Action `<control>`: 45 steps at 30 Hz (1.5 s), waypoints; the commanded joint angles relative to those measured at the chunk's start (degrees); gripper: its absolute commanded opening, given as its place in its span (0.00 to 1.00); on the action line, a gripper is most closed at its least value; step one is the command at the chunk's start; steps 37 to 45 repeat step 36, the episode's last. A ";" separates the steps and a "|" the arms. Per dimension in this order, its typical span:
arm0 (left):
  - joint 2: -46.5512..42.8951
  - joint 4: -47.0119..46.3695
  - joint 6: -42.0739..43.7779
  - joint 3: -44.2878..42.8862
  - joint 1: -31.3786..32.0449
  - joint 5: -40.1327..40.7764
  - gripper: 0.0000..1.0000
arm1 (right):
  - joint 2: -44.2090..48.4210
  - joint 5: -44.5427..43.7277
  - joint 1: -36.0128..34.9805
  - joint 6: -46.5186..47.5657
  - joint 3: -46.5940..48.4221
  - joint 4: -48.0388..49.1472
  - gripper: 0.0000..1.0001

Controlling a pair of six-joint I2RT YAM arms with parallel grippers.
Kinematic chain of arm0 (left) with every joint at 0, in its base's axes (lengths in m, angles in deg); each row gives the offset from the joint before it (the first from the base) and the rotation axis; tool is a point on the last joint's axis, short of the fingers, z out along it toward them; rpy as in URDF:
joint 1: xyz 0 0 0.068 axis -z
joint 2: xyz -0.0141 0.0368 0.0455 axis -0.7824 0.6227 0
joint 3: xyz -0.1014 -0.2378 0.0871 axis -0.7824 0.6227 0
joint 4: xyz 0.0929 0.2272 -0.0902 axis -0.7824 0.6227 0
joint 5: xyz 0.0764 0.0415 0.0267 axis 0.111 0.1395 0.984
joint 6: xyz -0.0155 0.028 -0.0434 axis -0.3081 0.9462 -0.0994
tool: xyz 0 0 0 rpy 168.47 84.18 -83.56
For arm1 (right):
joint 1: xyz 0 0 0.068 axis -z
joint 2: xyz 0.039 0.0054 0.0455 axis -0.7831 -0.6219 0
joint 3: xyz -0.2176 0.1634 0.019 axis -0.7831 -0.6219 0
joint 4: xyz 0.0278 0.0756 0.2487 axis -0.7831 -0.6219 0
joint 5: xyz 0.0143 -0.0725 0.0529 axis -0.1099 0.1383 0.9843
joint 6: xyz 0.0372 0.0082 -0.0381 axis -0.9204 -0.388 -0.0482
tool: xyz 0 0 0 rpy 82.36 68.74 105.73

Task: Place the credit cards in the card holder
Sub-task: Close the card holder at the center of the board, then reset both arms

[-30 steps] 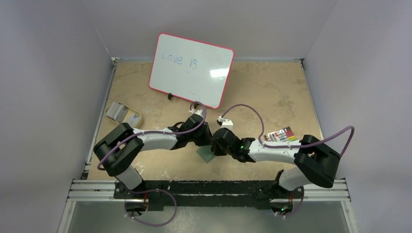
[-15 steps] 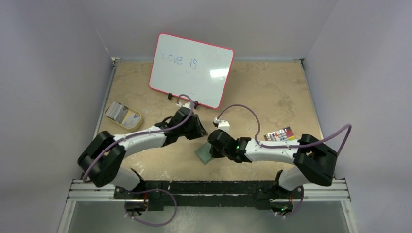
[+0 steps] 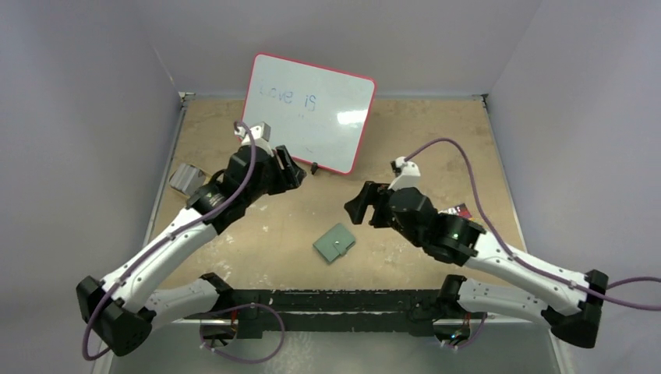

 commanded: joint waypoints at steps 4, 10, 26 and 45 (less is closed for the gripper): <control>-9.45 7.38 7.04 -9.12 -0.04 2.27 0.62 | 10.70 -9.59 0.07 -0.41 6.86 -8.36 0.99; -15.17 5.72 5.54 -11.47 -0.05 0.25 0.66 | 13.81 -12.59 0.07 -1.58 8.79 -9.84 0.99; -19.73 2.35 2.76 -3.11 -0.04 0.74 0.70 | 12.21 -10.80 0.03 -0.58 10.10 -8.24 0.99; -19.48 2.16 3.01 -3.20 -0.04 1.38 0.70 | 13.04 -11.88 0.01 -1.28 10.72 -8.78 0.99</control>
